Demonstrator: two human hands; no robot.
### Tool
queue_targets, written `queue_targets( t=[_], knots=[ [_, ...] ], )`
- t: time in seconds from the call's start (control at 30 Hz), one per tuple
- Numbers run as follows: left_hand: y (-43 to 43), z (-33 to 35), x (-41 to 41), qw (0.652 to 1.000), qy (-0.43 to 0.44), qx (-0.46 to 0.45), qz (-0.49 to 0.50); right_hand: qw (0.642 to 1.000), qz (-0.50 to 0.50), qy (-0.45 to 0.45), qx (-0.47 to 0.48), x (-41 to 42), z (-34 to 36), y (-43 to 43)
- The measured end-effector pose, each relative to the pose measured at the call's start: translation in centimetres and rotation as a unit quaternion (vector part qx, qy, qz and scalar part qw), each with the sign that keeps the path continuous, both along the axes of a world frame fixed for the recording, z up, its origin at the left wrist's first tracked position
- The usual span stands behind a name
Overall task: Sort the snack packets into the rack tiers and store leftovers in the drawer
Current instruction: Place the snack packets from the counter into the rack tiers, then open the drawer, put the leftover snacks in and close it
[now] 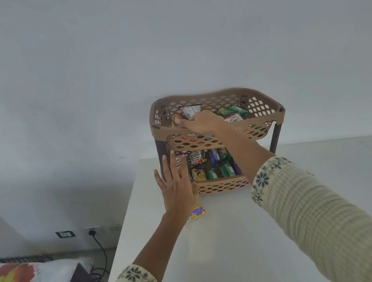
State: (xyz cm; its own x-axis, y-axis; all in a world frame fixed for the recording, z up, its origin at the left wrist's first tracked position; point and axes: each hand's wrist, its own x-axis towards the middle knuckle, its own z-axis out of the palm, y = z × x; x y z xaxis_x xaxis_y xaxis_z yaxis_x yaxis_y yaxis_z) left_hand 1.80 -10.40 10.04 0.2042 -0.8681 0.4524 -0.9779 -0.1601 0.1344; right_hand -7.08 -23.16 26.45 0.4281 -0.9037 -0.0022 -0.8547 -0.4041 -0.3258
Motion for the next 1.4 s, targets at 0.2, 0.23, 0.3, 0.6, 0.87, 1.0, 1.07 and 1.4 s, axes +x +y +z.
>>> queue_targets(
  t=[0.2, 0.23, 0.3, 0.6, 0.87, 1.0, 1.07, 1.4],
  knots=[
    [1.7, -1.8, -1.1, 0.999, 0.017, 0.011, -0.041, 0.972, -0.021, -0.156, -0.173, -1.1, -1.7, 1.9],
    [2.1, -2.2, -1.3, 0.998, 0.025, 0.013, -0.051, 0.956, -0.026, -0.202, -0.210, -1.4, -2.3, 2.5],
    [3.0, -3.3, -1.8, 0.997, 0.027, 0.032, -0.065, 0.928, -0.050, -0.238, -0.283, -2.1, -4.0, 3.8],
    [8.6, -9.2, -4.3, 0.982, 0.032, 0.144, -0.116, 0.911, -0.140, -0.213, -0.323, -6.4, -17.4, 13.3],
    [14.7, -12.7, -6.3, 0.977, 0.033, 0.181, -0.108, 0.975, -0.101, -0.078, -0.184, -9.3, -26.6, 22.4],
    [17.9, -13.5, -7.1, 0.980, 0.041, 0.181, -0.073, 0.988, -0.062, -0.055, -0.129, -10.2, -29.0, 26.5],
    [19.8, -13.8, -7.6, 0.980, 0.048, 0.185, -0.054, 0.992, -0.041, -0.047, -0.110, -10.7, -29.8, 28.4],
    [30.9, -15.8, -10.7, 0.975, 0.088, 0.201, -0.033, 0.994, 0.011, -0.097, -0.055, -13.4, -32.5, 38.3]
  ],
)
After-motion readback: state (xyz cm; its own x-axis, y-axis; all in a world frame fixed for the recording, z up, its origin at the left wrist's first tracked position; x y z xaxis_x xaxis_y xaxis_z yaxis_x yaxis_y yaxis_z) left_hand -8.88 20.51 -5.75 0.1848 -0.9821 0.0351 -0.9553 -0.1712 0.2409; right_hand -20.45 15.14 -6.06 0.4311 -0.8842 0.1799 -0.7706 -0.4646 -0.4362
